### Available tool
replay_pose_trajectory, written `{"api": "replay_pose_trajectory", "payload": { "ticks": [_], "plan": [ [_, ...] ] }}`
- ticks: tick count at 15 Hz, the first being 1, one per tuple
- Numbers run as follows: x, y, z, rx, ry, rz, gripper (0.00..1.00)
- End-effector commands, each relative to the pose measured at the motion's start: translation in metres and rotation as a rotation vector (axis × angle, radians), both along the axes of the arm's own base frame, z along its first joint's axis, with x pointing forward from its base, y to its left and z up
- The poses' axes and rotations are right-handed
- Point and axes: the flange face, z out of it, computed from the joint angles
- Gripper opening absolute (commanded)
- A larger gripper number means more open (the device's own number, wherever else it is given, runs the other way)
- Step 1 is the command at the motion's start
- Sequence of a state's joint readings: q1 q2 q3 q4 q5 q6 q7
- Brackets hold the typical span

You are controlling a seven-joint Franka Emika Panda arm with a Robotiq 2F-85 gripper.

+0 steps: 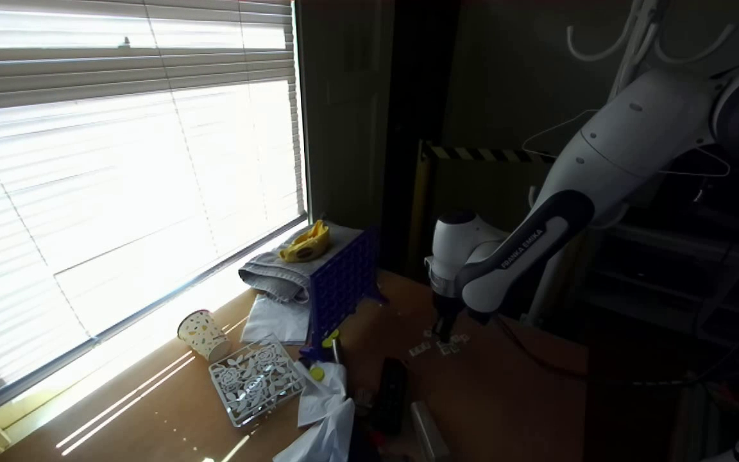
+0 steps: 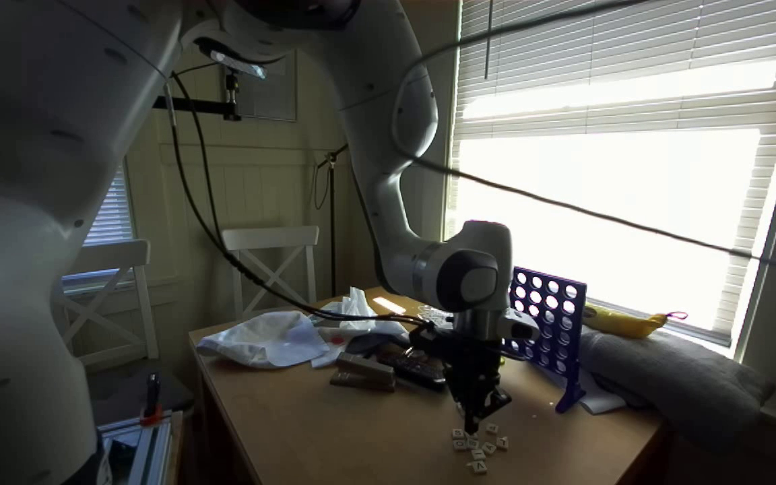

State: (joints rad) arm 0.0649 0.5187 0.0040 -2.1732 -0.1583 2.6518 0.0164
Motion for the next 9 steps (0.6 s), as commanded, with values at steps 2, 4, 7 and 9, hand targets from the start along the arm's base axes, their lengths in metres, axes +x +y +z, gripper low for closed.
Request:
{"api": "replay_pose_trajectory", "payload": {
  "ticks": [2,4,7,9],
  "plan": [
    [-0.0004,-0.0025,-0.0039,0.037,-0.031,-0.032,0.00],
    [0.0003,-0.0022,-0.0060,0.044,-0.029,-0.038,0.00],
    [-0.0002,-0.0019,-0.0097,0.052,-0.021,-0.046,0.00],
    [-0.0006,-0.0021,-0.0127,0.054,-0.017,-0.052,0.00]
  ]
}}
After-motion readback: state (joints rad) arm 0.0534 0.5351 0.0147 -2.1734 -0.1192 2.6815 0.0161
